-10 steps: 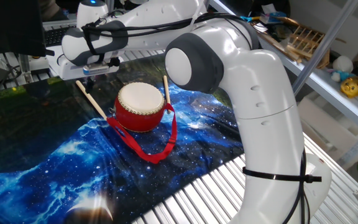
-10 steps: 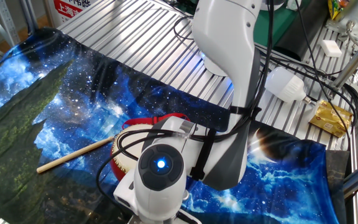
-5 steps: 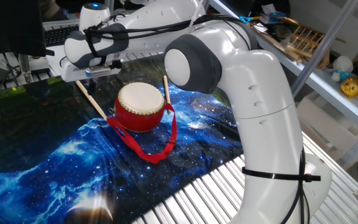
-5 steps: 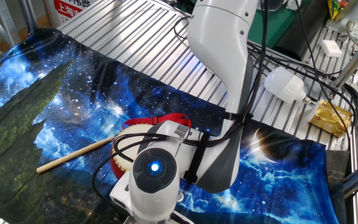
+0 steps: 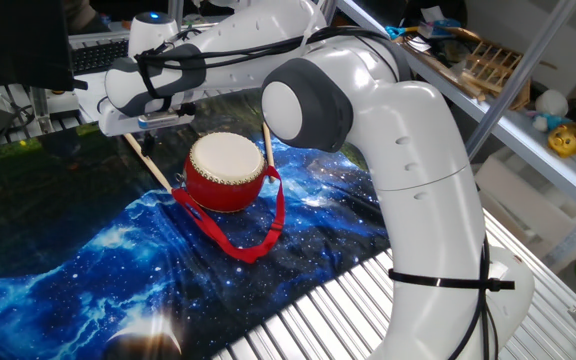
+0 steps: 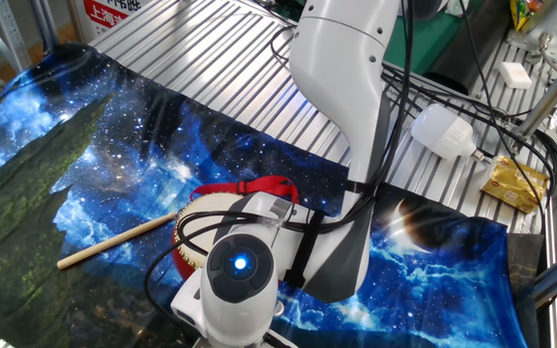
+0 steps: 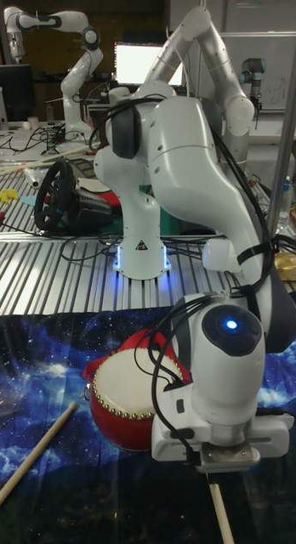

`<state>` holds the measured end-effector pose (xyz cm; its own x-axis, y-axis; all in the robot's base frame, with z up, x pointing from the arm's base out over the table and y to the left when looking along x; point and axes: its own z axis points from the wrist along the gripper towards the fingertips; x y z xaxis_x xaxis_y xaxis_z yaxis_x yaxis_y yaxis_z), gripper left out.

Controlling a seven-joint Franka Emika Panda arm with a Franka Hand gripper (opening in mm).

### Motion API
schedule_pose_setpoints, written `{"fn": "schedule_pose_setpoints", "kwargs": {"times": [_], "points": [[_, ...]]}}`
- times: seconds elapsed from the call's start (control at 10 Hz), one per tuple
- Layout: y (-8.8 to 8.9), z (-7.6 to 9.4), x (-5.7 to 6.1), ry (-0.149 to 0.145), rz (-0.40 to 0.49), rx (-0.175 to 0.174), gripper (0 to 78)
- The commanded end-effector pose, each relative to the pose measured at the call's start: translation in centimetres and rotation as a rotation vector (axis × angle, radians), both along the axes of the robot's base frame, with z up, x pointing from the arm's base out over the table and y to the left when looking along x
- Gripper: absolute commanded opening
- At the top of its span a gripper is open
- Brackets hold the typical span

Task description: Play the drum

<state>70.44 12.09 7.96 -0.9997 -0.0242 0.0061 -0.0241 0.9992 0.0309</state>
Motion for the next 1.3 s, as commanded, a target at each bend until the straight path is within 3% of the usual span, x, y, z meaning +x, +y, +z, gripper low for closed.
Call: {"fn": "schedule_pose_setpoints", "kwargs": {"times": [0.1, 1.2, 1.3], "points": [[0.0, 0.0, 0.1, -0.007, -0.001, -0.002, 77.5], [0.0, 0.0, 0.1, -0.007, -0.001, -0.002, 77.5], [1.2, -0.9, 0.4, -0.022, 0.030, 0.008, 77.5]]}}
